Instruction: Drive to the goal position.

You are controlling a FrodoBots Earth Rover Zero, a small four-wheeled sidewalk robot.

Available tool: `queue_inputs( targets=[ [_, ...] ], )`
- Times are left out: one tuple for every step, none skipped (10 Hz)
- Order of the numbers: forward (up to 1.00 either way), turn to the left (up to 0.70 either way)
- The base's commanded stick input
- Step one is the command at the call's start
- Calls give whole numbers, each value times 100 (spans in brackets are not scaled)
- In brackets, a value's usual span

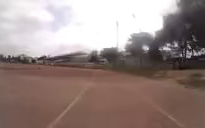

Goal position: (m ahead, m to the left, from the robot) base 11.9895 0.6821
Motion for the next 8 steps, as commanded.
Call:
queue_inputs(
  targets=[
    [85,0],
    [85,0],
    [85,0],
    [85,0],
    [85,0],
    [85,0],
    [85,0],
    [85,0]
  ],
)
